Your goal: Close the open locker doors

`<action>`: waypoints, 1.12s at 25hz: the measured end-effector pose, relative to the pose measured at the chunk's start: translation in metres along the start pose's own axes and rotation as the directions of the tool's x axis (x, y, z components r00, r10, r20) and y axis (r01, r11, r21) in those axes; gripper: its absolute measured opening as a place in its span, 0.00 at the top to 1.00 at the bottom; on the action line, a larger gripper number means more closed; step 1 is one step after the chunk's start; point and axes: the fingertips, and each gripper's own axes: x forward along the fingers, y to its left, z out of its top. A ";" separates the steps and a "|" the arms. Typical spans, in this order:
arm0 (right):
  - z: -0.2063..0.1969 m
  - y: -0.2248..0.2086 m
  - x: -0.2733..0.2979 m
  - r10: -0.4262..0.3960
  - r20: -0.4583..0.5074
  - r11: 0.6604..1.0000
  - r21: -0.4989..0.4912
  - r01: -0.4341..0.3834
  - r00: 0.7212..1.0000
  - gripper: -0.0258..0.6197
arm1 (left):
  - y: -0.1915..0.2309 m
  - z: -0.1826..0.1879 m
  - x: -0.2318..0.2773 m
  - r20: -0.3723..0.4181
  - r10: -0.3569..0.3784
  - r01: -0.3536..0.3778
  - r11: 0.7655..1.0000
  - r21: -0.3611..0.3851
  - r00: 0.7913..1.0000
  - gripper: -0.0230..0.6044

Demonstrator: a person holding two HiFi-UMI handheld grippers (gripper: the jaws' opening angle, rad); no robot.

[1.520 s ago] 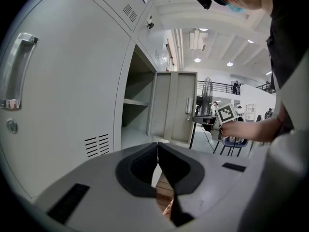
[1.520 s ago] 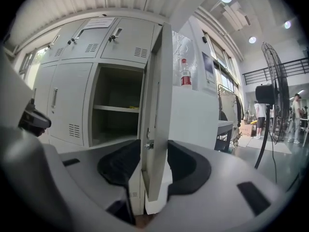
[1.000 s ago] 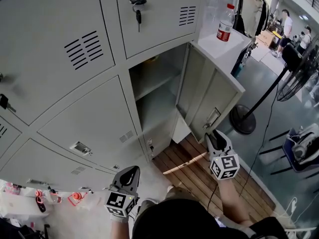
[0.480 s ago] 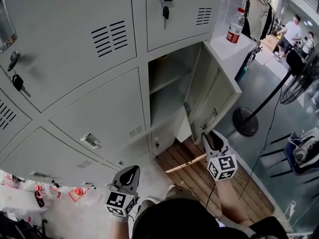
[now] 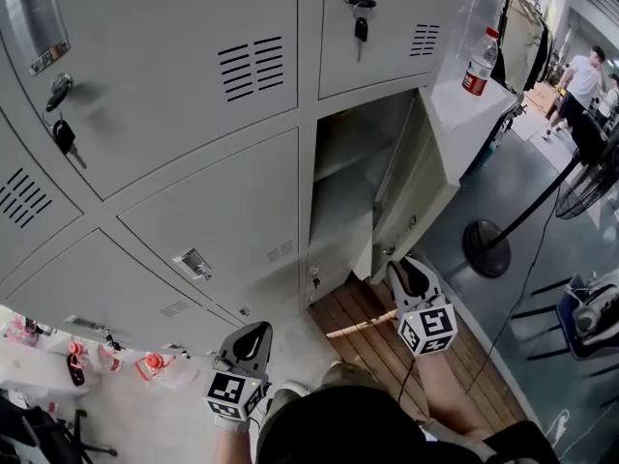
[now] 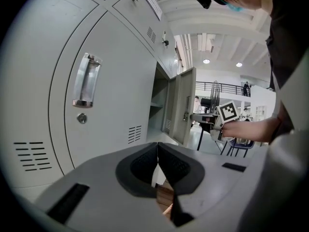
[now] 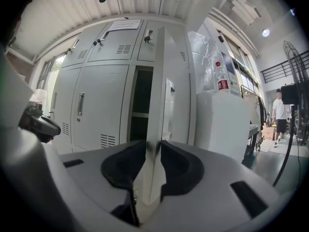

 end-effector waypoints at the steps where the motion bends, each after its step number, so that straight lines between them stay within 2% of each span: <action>1: 0.001 0.003 0.002 0.011 0.002 1.000 -0.001 -0.011 1.000 0.80 | 0.001 0.000 -0.002 0.000 0.007 -0.007 1.000 -0.002 1.000 0.95; 13: 0.009 0.034 0.034 0.142 0.016 0.990 -0.001 -0.142 0.990 0.80 | 0.012 -0.009 -0.016 0.002 0.100 -0.100 0.995 -0.028 0.995 0.95; 28: 0.019 0.066 0.078 0.288 0.033 0.958 -0.012 -0.288 0.957 0.80 | 0.026 -0.011 -0.022 -0.006 0.217 -0.217 0.975 -0.053 0.976 0.95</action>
